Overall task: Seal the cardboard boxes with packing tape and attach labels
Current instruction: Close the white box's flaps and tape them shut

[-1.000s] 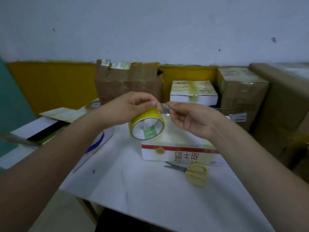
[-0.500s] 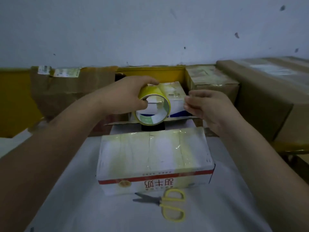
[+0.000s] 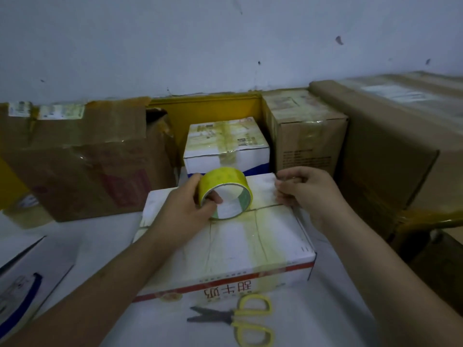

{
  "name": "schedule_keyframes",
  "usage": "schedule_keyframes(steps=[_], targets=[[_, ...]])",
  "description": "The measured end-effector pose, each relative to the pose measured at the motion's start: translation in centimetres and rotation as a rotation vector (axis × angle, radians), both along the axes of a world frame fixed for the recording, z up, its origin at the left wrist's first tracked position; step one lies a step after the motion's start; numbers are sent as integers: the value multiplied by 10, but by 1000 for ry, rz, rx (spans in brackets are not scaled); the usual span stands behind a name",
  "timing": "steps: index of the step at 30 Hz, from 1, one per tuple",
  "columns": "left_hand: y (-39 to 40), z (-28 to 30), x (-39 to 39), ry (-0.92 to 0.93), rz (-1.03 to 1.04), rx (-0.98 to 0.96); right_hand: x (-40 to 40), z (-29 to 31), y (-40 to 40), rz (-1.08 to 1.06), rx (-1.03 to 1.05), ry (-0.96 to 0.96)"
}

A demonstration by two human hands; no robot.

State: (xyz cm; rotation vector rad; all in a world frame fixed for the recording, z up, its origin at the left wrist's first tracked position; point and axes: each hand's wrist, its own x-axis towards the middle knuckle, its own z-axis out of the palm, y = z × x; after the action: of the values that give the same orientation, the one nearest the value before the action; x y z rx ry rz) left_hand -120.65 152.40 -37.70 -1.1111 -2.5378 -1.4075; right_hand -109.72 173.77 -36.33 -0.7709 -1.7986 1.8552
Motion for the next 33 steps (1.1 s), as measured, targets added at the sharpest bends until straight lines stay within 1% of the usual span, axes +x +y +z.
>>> schedule_keyframes(steps=[3, 4, 5, 7, 9, 11, 15, 20, 22, 23, 25, 26, 27, 29, 30, 31, 33], targets=[[0, 1, 0, 7, 49, 149, 13, -3, 4, -40, 17, -7], [0, -1, 0, 36, 63, 162, 17, -5, 6, -57, 12, -5], [-1, -2, 0, 108, 80, 148, 21, -6, 8, -77, 23, -7], [-1, 0, 2, 309, 106, 117, 28, -8, 17, -133, 64, -19], [-1, 2, 4, 434, 82, 124, 32, -12, 25, -170, 60, -33], [-1, 2, 4, 466, 64, 116, 33, -20, 26, -168, 24, -50], [0, -2, 3, 473, 51, 81, 29, -39, 21, -111, -48, -109], [2, -5, -1, 391, 38, 70, 23, -50, 11, -33, 10, -176], [4, -6, -1, 376, 41, 84, 22, -51, 7, 24, -14, -187], [5, -6, 0, 372, 34, 90, 22, -53, 8, 40, -3, -228], [5, -8, 0, 364, 17, 106, 22, -56, 13, 6, 114, -319], [5, -11, -2, 336, 7, 116, 23, -54, 15, -48, 165, -296], [5, -13, -5, 275, -1, 130, 24, -50, 14, -108, 229, -232], [6, -14, -10, 95, -21, 160, 20, -36, 10, -175, 450, -94], [6, -14, -11, 26, -33, 157, 15, -26, 6, -169, 545, -55], [7, -14, -11, -4, -40, 144, 6, -17, 4, -139, 607, -50], [6, -13, -8, 4, -66, 138, -17, -6, 1, -33, 683, -116]])
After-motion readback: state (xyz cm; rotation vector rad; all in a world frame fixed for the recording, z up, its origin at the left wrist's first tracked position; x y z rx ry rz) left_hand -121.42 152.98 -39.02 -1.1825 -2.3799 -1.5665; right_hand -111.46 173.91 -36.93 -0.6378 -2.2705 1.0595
